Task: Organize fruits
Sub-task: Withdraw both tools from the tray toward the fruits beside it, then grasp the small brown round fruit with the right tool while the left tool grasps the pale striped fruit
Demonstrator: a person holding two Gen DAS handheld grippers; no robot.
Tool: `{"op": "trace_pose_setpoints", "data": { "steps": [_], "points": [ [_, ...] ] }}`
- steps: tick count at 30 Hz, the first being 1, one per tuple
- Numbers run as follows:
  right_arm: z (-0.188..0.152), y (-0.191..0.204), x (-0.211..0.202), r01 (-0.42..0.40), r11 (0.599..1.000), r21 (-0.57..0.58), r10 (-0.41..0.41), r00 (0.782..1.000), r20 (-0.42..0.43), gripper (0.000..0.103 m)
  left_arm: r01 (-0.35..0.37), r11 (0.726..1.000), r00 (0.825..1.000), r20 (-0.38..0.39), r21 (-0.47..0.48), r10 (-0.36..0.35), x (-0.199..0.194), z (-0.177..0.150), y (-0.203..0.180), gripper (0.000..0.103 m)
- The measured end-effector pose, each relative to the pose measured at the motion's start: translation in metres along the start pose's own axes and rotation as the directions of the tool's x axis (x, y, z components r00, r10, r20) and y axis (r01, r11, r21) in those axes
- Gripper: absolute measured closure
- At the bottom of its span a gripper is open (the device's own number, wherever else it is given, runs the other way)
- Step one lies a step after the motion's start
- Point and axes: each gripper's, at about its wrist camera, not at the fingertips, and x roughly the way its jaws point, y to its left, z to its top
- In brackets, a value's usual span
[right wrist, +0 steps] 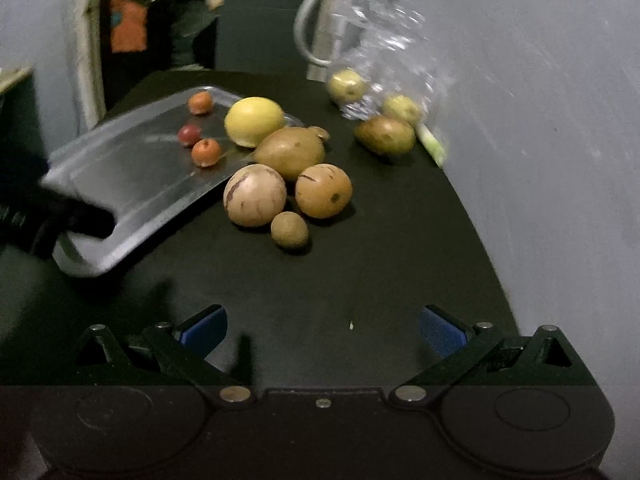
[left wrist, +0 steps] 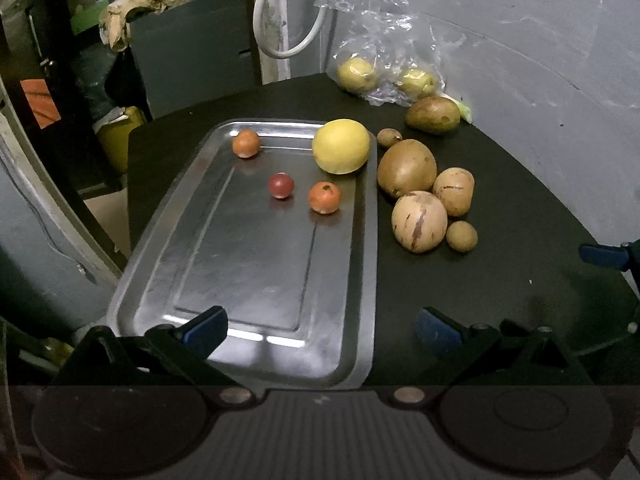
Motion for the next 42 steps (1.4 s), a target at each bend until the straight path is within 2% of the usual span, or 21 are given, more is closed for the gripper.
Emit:
{"op": "trace_pose_setpoints", "data": {
  "steps": [6, 13, 23, 28, 32, 37, 42],
  "points": [
    [0.008, -0.008, 0.011, -0.06, 0.994, -0.096, 0.068, 0.995, 0.076, 0.011, 0.032, 0.999, 0.999, 0.022, -0.029, -0.031, 0.012, 0.016, -0.016, 0.001],
    [0.02, -0.018, 0.03, -0.127, 0.985, -0.118, 0.14, 0.984, 0.11, 0.03, 0.071, 0.997, 0.996, 0.051, -0.016, -0.07, 0.03, 0.039, -0.04, 0.001],
    [0.028, -0.019, 0.047, -0.221, 0.97, -0.099, 0.231, 0.968, 0.102, 0.037, 0.086, 0.996, 0.995, 0.054, 0.002, -0.086, 0.049, 0.055, -0.053, 0.001],
    [0.029, -0.018, 0.052, -0.244, 0.965, -0.096, 0.254, 0.962, 0.101, 0.042, 0.108, 0.994, 0.993, 0.045, -0.015, -0.108, 0.054, 0.057, -0.052, 0.014],
    [0.029, -0.018, 0.057, -0.253, 0.963, -0.095, 0.261, 0.961, 0.093, 0.056, 0.133, 0.991, 0.99, 0.04, -0.02, -0.132, 0.056, 0.058, -0.054, 0.021],
    [0.029, -0.019, 0.059, -0.254, 0.963, -0.087, 0.262, 0.961, 0.09, 0.066, 0.139, 0.99, 0.99, 0.026, -0.015, -0.138, 0.061, 0.059, -0.057, 0.037],
    [0.03, -0.018, 0.063, -0.251, 0.964, -0.092, 0.259, 0.961, 0.095, 0.073, 0.148, 0.989, 0.989, 0.016, -0.019, -0.148, 0.064, 0.06, -0.057, 0.041]
  ]
}}
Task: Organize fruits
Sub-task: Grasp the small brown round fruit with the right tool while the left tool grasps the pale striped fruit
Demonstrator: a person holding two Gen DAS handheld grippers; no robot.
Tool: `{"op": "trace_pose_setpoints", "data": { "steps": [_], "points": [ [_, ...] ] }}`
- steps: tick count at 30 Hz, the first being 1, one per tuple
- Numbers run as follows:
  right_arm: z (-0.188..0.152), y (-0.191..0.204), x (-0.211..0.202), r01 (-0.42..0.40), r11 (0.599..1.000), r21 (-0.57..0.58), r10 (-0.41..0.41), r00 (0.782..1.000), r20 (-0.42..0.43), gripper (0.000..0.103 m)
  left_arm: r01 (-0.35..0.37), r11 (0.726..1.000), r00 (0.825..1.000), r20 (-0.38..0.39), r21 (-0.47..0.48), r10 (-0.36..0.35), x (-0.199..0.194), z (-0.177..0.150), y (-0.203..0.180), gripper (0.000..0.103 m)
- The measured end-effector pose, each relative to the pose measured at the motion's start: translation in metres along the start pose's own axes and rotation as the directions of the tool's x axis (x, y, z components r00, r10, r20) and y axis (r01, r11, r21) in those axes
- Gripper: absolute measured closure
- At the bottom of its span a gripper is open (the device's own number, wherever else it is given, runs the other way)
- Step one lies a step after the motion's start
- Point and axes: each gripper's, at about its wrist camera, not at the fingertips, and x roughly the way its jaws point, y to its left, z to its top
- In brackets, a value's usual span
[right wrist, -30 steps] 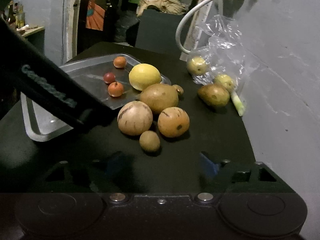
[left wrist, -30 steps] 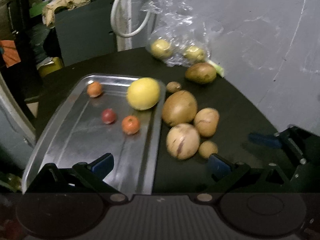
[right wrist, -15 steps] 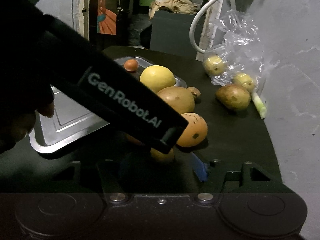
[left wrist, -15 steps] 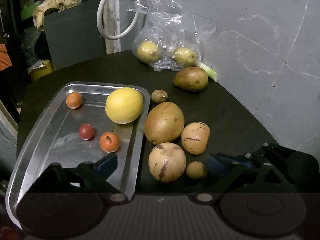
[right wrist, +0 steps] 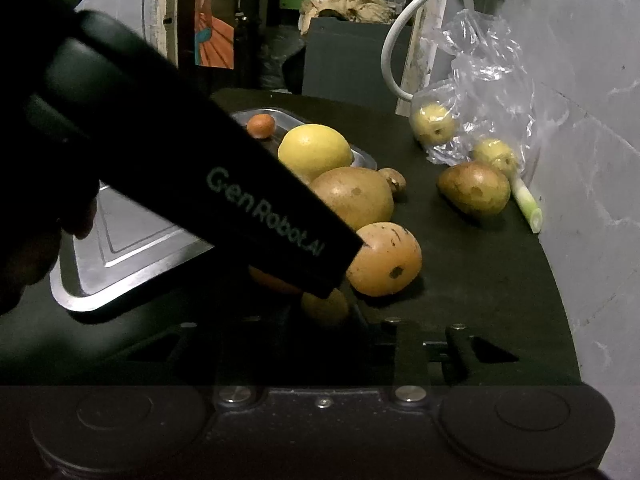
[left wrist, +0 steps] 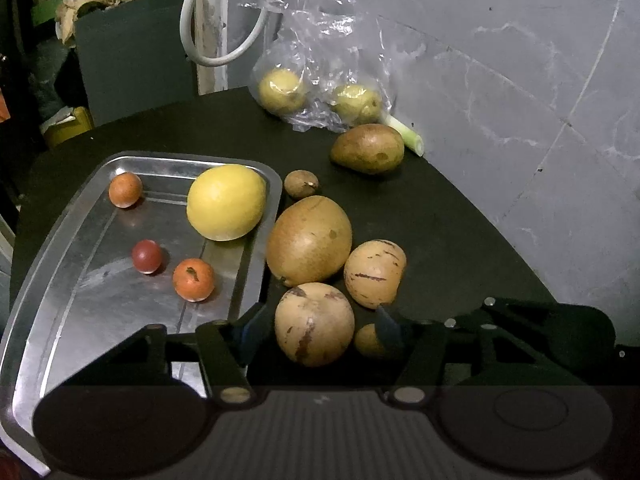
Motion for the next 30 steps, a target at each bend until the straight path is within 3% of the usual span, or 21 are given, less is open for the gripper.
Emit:
{"op": "trace_pose_setpoints", "data": {
  "steps": [15, 30],
  "points": [
    [-0.013, -0.011, -0.015, 0.037, 0.994, 0.103, -0.033, 0.999, -0.033, 0.074, 0.001, 1.0, 0.999, -0.041, -0.009, -0.001, 0.012, 0.0, 0.003, 0.044],
    [-0.027, 0.008, -0.04, 0.096, 0.985, 0.144, -0.087, 0.994, -0.069, 0.074, -0.012, 0.999, 0.998, -0.065, -0.031, 0.01, 0.023, -0.001, 0.007, 0.045]
  ]
}}
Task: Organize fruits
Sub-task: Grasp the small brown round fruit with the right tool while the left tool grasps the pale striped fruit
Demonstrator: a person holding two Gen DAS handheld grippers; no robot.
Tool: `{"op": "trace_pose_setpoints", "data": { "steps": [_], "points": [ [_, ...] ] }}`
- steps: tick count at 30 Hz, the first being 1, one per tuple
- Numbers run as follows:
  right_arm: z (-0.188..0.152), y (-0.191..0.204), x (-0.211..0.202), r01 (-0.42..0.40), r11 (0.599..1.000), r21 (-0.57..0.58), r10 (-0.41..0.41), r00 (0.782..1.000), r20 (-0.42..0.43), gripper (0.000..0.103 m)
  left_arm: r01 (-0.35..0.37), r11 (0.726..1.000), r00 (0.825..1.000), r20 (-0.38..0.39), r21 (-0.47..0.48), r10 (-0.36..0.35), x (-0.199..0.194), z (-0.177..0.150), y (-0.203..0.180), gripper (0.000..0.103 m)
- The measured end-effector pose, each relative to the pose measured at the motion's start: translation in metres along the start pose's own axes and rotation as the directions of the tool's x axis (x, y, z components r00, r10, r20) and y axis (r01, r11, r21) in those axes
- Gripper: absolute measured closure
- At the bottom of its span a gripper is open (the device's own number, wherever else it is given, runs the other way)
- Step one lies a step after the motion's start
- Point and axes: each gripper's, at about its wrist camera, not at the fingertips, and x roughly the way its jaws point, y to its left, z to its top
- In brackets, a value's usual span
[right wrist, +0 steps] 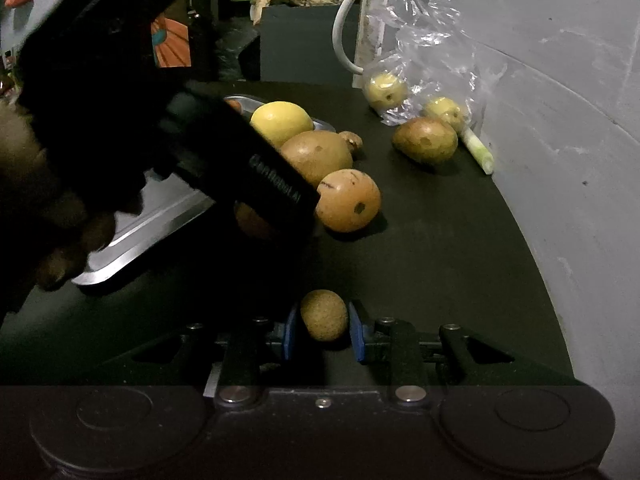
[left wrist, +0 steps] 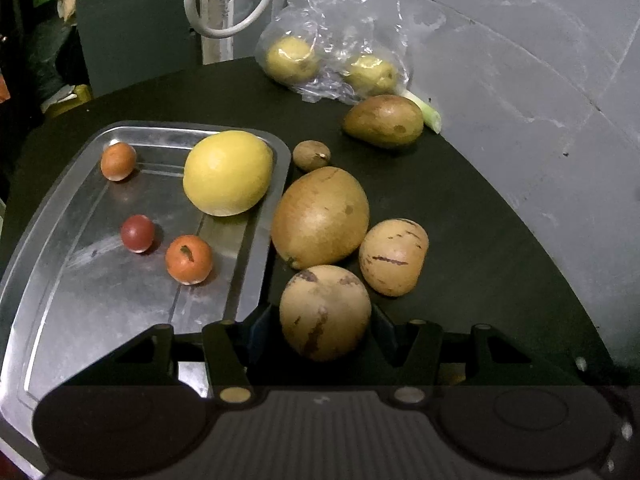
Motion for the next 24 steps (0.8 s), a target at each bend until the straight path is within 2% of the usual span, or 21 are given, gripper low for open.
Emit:
{"op": "trace_pose_setpoints", "data": {
  "steps": [3, 5, 8, 12, 16, 24],
  "points": [
    [-0.005, 0.005, -0.007, 0.009, 1.0, 0.009, -0.009, 1.0, -0.008, 0.074, 0.011, 1.0, 1.0, 0.003, -0.022, -0.011, 0.001, 0.003, 0.003, 0.045],
    [-0.007, 0.009, -0.012, 0.016, 1.0, 0.015, -0.016, 1.0, -0.012, 0.074, 0.022, 0.999, 1.0, 0.008, -0.027, -0.022, 0.001, 0.003, 0.003, 0.05],
    [-0.011, 0.014, -0.019, 0.03, 0.999, 0.027, -0.029, 0.999, -0.013, 0.074, 0.012, 1.0, 1.0, 0.008, -0.005, -0.012, -0.002, 0.0, 0.0, 0.051],
    [-0.013, 0.018, -0.026, 0.054, 0.998, 0.044, -0.053, 0.998, -0.019, 0.074, 0.041, 0.999, 0.999, -0.007, 0.019, -0.041, -0.009, -0.009, -0.003, 0.052],
    [-0.016, 0.025, -0.032, 0.069, 0.996, 0.06, -0.067, 0.997, -0.025, 0.074, 0.069, 0.997, 0.998, -0.016, 0.042, -0.068, -0.021, -0.023, -0.003, 0.052],
    [-0.014, 0.054, -0.046, 0.055, 0.997, 0.055, -0.054, 0.998, -0.021, 0.074, 0.122, 0.992, 0.992, 0.014, -0.006, -0.122, -0.059, -0.049, 0.024, 0.052]
  ]
}}
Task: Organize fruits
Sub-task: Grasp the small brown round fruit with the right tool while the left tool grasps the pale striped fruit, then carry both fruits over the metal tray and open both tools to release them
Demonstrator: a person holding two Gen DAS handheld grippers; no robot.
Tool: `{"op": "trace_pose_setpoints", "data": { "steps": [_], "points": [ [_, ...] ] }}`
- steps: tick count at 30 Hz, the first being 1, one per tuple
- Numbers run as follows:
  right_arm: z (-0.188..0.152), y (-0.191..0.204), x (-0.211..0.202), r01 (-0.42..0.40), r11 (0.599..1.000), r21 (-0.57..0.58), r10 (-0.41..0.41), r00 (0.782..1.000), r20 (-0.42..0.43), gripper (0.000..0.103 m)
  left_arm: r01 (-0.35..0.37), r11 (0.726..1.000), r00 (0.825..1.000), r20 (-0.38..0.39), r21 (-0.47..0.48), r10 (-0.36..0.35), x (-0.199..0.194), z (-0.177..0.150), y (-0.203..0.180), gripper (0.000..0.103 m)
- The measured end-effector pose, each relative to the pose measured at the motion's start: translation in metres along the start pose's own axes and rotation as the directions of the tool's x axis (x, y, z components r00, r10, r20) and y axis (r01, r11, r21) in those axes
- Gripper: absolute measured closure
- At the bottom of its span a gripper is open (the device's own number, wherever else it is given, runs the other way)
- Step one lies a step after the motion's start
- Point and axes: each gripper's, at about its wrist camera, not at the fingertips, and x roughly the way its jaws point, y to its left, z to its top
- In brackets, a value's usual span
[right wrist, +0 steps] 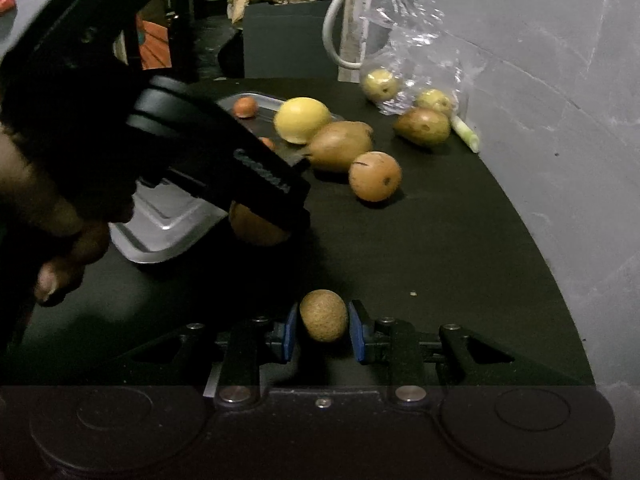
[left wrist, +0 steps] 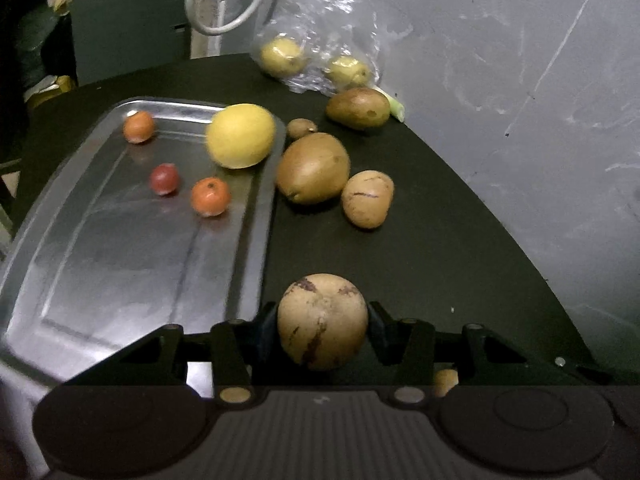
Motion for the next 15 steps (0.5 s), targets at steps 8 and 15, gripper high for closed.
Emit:
{"op": "trace_pose_setpoints", "data": {
  "steps": [8, 15],
  "points": [
    [0.006, 0.046, -0.007, -0.039, 0.998, -0.05, 0.04, 0.999, 0.011, 0.074, -0.003, 0.998, 1.0, 0.026, -0.055, 0.004, -0.044, -0.021, 0.038, 0.052],
    [0.011, 0.091, -0.011, -0.091, 0.988, -0.122, 0.093, 0.996, 0.009, 0.074, -0.011, 0.994, 0.998, 0.056, -0.109, 0.017, -0.072, -0.038, 0.071, 0.052]
  ]
}}
